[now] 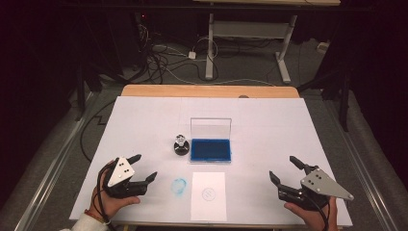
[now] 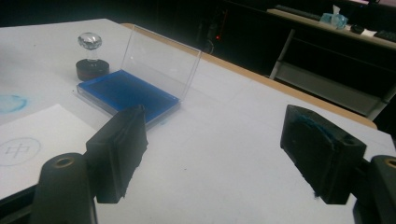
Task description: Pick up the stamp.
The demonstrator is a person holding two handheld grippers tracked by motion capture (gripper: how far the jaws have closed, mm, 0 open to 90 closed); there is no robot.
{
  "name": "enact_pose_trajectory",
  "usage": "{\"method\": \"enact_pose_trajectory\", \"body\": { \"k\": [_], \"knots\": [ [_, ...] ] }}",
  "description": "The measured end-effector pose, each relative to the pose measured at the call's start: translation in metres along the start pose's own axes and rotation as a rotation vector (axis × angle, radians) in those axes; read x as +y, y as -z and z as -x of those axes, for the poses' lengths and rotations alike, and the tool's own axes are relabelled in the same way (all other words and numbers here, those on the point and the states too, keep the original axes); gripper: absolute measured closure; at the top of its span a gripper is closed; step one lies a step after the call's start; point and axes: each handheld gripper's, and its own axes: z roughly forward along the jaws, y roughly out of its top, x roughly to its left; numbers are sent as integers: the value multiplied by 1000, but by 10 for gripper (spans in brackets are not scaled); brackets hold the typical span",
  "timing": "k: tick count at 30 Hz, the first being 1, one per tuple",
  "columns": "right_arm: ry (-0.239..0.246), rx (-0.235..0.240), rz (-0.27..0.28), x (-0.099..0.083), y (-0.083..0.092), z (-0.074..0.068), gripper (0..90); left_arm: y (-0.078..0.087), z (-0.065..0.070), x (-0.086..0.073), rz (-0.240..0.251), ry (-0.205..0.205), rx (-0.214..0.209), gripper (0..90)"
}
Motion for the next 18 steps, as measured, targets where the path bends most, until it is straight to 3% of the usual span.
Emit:
{"method": "enact_pose_trajectory", "body": {
  "k": [5,8,9,15,16,17,18],
  "knots": [
    [22,-3,-14,-2,-2,0,230,-4,-2,-1,-15,11,2,217],
    [38,-5,-24,-2,-4,-2,229,-5,-1,0,-28,-16,-1,217],
    [40,0,-30,-2,-5,-2,229,-6,-1,0,-51,-43,3,217],
    [63,2,-45,-4,-7,-5,232,-9,-3,1,-69,-16,-18,216],
    [62,4,-46,-4,-7,-5,232,-11,-3,2,-82,-21,-15,216],
    [60,4,-49,-3,-8,-5,234,-10,-7,6,-104,-66,-24,216],
    [65,5,-48,-3,-8,-5,234,-10,-7,6,-104,-66,-24,216]
  ]
}}
